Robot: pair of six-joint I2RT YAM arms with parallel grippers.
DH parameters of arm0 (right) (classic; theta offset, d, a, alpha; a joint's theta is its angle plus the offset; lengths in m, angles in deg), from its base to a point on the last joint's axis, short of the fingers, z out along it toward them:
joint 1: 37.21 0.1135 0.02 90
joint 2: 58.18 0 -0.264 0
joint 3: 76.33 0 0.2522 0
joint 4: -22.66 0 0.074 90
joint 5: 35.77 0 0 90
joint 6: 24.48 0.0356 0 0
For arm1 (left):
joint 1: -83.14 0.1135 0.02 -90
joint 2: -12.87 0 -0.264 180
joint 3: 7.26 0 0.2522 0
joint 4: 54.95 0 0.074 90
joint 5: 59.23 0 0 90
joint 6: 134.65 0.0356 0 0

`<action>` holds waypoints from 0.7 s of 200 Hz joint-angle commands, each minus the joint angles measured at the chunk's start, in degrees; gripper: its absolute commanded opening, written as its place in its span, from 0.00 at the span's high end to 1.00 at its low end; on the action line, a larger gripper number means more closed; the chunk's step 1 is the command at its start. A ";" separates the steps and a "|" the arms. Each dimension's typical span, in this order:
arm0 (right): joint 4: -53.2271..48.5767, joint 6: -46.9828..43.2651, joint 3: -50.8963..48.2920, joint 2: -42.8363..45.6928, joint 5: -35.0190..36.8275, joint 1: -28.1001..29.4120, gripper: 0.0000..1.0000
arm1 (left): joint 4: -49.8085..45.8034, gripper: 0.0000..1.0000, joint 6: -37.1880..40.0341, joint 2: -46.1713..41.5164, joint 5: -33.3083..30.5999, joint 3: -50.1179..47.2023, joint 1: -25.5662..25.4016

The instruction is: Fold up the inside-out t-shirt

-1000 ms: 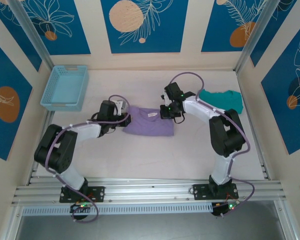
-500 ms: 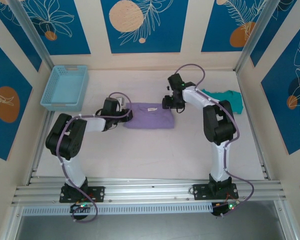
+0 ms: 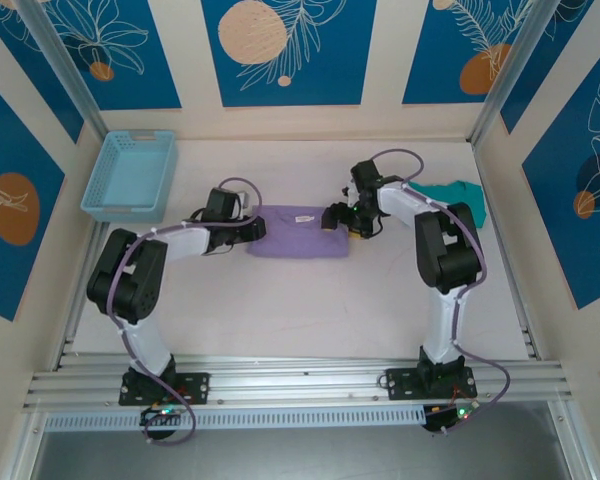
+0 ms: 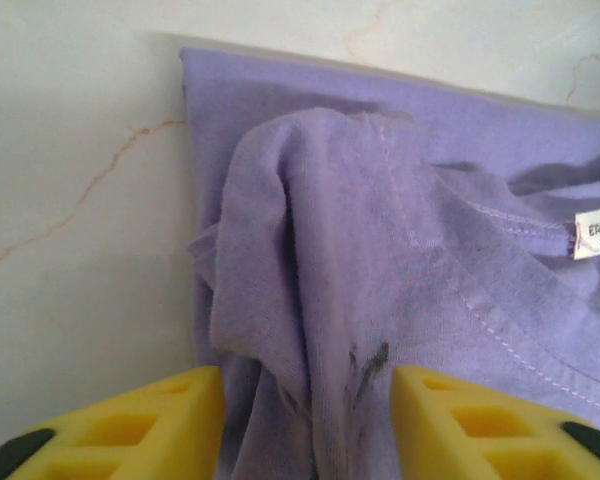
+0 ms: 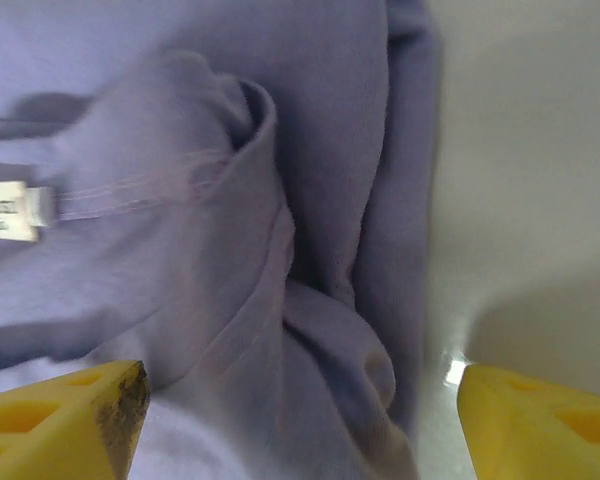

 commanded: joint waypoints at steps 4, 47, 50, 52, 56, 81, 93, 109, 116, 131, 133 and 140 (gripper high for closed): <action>-1.17 2.77 2.96 -2.64 -3.74 0.50 0.22 | -4.02 0.60 -0.20 2.59 3.23 1.91 0.49; -4.31 3.39 6.56 -6.99 -2.47 2.03 0.27 | -3.60 0.74 -1.35 4.15 4.94 1.02 0.50; -4.30 3.41 6.65 -7.01 -2.39 2.07 0.28 | -3.50 0.74 -1.43 4.28 5.09 0.92 0.48; -4.30 3.43 6.67 -7.08 -2.43 2.08 0.28 | -3.43 0.74 -1.42 4.37 5.19 0.87 0.53; -4.33 3.43 6.87 -7.16 -2.44 2.18 0.28 | -3.26 0.75 -1.53 4.49 5.37 0.75 0.53; -4.60 2.98 7.69 -6.89 -3.23 2.18 0.42 | -2.62 0.76 -1.93 4.86 5.83 0.47 0.52; -4.32 2.99 7.98 -6.70 -4.26 2.17 0.49 | -2.53 0.76 -1.89 4.93 5.89 0.55 0.54; -4.13 3.07 8.27 -6.96 -5.25 2.19 0.55 | -2.78 0.76 -1.77 5.00 6.00 0.73 0.53; -4.19 2.97 8.47 -7.14 -5.58 2.17 0.58 | -2.79 0.76 -1.76 4.96 6.01 0.73 0.53; -3.97 2.74 8.60 -7.19 -6.15 2.09 0.63 | -2.79 0.76 -1.77 4.78 5.91 0.60 0.54; -3.96 2.72 8.61 -7.17 -6.22 2.10 0.63 | -2.79 0.76 -1.75 4.78 5.90 0.63 0.54; -3.85 2.56 8.56 -7.14 -6.69 1.97 0.67 | -2.83 0.76 -1.78 4.71 5.92 0.64 0.54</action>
